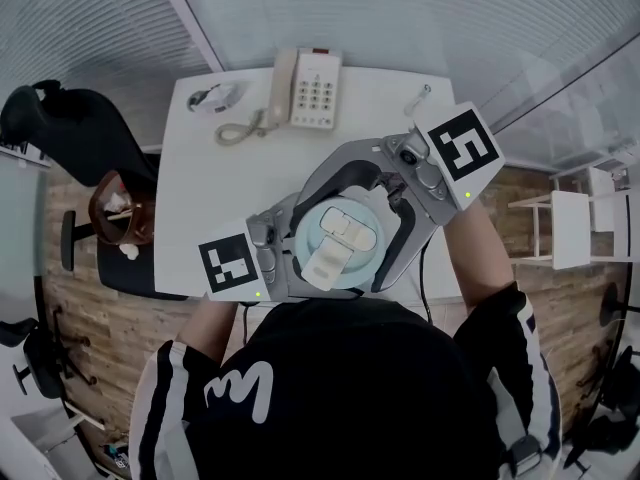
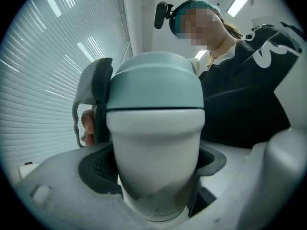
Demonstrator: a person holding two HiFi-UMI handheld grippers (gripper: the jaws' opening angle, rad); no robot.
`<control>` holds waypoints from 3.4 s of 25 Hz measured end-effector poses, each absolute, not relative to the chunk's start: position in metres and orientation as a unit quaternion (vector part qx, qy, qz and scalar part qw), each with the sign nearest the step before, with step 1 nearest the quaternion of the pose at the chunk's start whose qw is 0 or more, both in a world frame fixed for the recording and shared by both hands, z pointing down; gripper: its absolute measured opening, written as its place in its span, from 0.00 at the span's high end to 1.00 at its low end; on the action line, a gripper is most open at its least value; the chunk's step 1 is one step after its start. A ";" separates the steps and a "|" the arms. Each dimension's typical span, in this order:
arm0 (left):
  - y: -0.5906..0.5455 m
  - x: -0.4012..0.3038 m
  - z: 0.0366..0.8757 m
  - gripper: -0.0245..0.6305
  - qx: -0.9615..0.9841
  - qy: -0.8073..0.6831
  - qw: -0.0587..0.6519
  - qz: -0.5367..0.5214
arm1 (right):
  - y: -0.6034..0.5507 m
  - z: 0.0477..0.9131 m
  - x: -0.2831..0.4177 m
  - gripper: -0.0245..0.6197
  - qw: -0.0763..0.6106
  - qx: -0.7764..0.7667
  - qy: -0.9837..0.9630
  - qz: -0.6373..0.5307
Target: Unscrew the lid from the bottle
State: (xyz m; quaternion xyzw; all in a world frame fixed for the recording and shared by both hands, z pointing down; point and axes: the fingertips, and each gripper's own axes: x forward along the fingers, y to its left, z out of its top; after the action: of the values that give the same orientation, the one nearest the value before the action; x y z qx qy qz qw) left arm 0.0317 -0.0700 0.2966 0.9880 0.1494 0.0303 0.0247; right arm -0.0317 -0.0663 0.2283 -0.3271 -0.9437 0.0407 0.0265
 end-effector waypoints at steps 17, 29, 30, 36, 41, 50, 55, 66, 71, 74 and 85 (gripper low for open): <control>-0.179 -0.002 0.293 0.30 0.988 -0.150 0.026 -0.024 | -0.149 0.210 -0.021 0.28 -0.076 0.244 -0.967 0.028; -0.209 0.001 0.306 0.30 0.964 -0.265 -0.017 0.023 | -0.188 0.228 -0.054 0.29 0.000 0.419 -0.906 -0.064; -0.209 0.001 0.307 0.30 0.963 -0.268 -0.016 0.026 | -0.189 0.230 -0.055 0.30 0.002 0.421 -0.905 -0.063; -0.195 0.004 0.306 0.30 0.974 -0.226 -0.010 0.026 | -0.177 0.234 -0.053 0.29 -0.013 0.332 -0.943 -0.018; -0.159 0.010 0.299 0.30 0.994 -0.103 -0.011 0.023 | -0.144 0.228 -0.052 0.29 -0.011 0.154 -0.988 -0.023; -0.116 0.017 0.301 0.30 0.998 0.025 -0.018 0.045 | -0.104 0.227 -0.045 0.28 -0.001 -0.065 -0.998 -0.021; -0.090 0.024 0.301 0.30 0.994 0.096 -0.019 0.046 | -0.082 0.230 -0.036 0.28 0.030 -0.185 -0.982 -0.008; -0.096 0.023 0.297 0.30 0.997 0.066 0.032 -0.003 | -0.088 0.209 -0.030 0.28 -0.041 -0.191 -0.981 0.014; -0.148 0.001 0.302 0.30 0.996 -0.089 -0.019 0.006 | -0.128 0.200 -0.023 0.27 -0.105 0.092 -0.990 -0.028; -0.173 -0.010 0.304 0.30 0.984 -0.175 -0.015 -0.001 | -0.140 0.210 -0.033 0.27 -0.087 0.210 -0.973 -0.031; -0.200 -0.018 0.320 0.30 0.967 -0.253 -0.008 0.025 | -0.176 0.245 -0.072 0.27 -0.018 0.378 -0.924 -0.053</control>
State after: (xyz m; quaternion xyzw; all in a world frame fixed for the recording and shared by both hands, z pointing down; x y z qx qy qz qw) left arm -0.0179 -0.2001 0.3196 0.9672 -0.2526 0.0247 -0.0077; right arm -0.0717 -0.1761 0.2450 0.3777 -0.9243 -0.0526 -0.0176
